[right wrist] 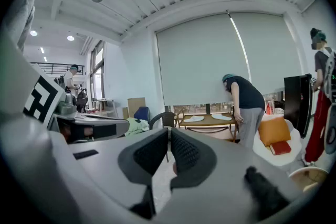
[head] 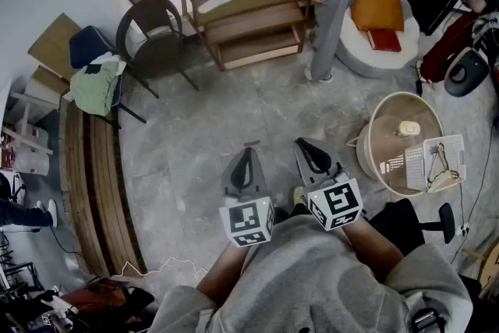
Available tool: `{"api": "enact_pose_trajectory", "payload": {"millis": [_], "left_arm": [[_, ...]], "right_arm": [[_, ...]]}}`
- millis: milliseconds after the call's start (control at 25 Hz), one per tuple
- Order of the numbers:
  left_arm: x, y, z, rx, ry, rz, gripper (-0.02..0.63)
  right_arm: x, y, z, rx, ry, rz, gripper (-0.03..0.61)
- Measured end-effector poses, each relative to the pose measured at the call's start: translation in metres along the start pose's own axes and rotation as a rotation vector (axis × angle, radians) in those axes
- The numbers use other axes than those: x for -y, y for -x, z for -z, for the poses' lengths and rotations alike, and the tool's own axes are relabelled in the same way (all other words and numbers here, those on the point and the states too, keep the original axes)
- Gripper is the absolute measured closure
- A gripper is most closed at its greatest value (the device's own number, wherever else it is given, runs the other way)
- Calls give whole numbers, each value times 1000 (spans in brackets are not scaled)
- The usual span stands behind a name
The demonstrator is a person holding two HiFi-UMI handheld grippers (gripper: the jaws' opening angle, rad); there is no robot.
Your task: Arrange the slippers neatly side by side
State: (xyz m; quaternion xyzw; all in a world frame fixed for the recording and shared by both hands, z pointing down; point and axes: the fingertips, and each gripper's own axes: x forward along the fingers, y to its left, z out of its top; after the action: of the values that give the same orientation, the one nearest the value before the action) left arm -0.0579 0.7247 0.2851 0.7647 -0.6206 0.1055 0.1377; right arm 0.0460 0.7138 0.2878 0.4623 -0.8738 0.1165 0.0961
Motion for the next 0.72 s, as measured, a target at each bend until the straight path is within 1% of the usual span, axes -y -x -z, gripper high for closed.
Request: {"api": "enact_pose_trajectory", "payload": {"millis": [360, 560, 720], "left_arm": [[-25, 1, -3, 3, 10, -6, 601], [-35, 5, 1, 3, 16, -5, 601], [-46, 8, 2, 7, 22, -3, 601]], "right_arm": [[-15, -15, -4, -6, 15, 6, 545], [-22, -16, -3, 6, -8, 14, 545], [-31, -20, -4, 13, -7, 21, 545]]}}
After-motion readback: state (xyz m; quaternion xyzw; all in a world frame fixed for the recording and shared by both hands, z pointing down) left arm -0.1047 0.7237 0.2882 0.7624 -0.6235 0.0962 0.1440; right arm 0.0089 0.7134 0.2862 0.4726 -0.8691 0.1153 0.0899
